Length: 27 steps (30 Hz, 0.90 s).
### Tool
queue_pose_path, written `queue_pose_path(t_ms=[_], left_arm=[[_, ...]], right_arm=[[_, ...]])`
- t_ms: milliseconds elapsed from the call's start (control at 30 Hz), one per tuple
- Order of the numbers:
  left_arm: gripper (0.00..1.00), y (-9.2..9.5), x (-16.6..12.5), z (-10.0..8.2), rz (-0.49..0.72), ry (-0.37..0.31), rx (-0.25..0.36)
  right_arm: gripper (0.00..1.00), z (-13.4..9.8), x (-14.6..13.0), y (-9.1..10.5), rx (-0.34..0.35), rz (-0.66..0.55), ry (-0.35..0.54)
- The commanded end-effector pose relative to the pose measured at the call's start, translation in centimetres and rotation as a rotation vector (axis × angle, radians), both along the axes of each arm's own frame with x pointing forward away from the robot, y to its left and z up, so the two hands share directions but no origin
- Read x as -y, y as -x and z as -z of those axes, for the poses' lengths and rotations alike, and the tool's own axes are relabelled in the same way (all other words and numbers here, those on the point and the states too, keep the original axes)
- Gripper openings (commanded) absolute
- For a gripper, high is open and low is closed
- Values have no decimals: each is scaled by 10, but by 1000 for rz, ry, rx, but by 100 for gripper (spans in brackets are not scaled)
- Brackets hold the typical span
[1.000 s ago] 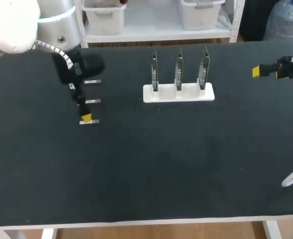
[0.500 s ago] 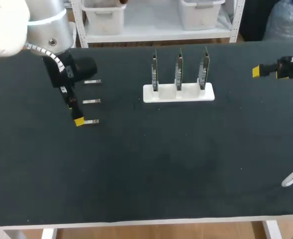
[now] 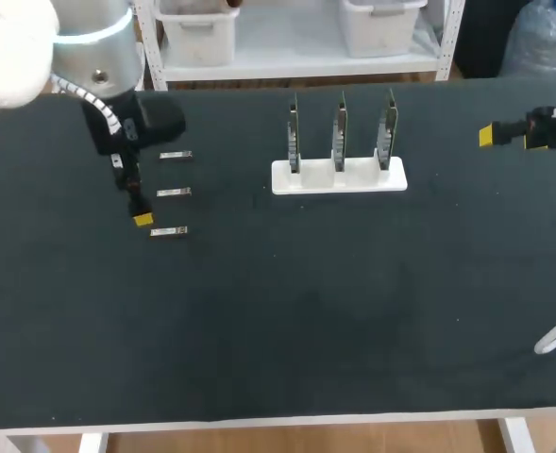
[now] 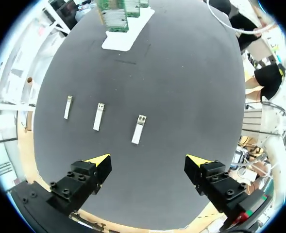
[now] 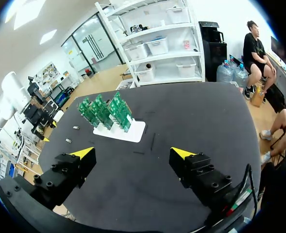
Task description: Pick up the optical module with the left hand, and insert it into the network port with the right hand.
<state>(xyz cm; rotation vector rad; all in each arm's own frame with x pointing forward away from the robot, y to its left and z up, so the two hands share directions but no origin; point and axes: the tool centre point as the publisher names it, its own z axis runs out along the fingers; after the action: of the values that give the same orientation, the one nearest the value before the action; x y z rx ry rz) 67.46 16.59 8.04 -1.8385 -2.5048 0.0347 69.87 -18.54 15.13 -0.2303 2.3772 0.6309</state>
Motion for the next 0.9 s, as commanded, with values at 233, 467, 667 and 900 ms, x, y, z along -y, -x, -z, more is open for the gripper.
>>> queue_pose_path(t_ms=[233, 467, 667, 900], left_arm=[[100, 4, -3, 31, 5, 63, -20], [100, 5, -5, 36, -20, 73, -1], [100, 1, 8, 39, -5, 85, 1], [100, -7, 24, 41, 8, 91, -18]], right_arm=[[100, 0, 0, 0, 0, 1, 0], [100, 0, 0, 0, 0, 1, 0], [100, 0, 0, 0, 0, 1, 0], [100, 0, 0, 0, 0, 1, 0]])
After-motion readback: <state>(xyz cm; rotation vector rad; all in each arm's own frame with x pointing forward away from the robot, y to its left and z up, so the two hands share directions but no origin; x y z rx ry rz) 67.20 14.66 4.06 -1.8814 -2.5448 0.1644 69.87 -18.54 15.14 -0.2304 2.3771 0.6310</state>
